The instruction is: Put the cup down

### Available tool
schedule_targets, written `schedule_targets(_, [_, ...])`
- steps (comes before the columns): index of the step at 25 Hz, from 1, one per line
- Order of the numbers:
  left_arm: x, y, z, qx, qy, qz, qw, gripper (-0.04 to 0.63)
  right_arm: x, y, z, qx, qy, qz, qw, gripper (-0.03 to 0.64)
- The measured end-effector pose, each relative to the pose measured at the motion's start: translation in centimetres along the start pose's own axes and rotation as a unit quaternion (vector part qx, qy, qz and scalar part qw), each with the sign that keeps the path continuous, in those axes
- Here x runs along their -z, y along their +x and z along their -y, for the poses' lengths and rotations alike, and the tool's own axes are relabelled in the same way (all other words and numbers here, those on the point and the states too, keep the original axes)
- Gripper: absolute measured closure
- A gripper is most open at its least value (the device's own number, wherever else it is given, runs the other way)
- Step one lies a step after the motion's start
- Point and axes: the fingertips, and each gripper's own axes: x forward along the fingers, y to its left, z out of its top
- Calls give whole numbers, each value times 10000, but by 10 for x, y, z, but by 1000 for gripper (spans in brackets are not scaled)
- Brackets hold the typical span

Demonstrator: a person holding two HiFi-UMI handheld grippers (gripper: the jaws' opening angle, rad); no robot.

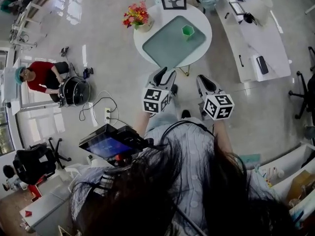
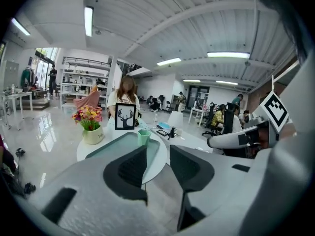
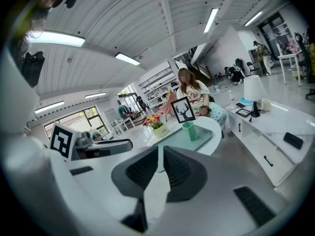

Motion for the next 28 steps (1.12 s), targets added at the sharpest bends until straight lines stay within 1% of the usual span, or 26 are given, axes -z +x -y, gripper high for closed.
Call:
schedule_targets(3, [5, -26, 14, -248, -9, 98, 9996, 492, 11, -14, -10, -194, -86, -82, 9997, 566])
schedule_targets(5, [9, -42, 21, -402, -53, 156, 9991, 512, 15, -23, -17, -323, -109, -108, 9994, 566])
schedule_targets(11, [22, -88, 38, -654, -94, 100, 9978, 514, 21, -44, -40, -493, -145, -139, 9986, 566])
schedule_targets(17, [32, -109, 31, -852, -30, -23, 9964, 514, 34, -36, -55, -705, -134, -187, 9972, 566])
schedule_targets(21, [29, -119, 32, -869, 64, -32, 9962, 514, 41, -34, -64, -771, -99, -244, 9967, 566])
schedule_targets(24, [29, -124, 32, -809, 166, -71, 9966, 518, 44, -27, -71, -784, -85, -240, 9966, 566])
schedule_targets(28, [37, -133, 36, -706, 214, -88, 9972, 531, 52, -27, -79, -762, -92, -198, 9969, 566])
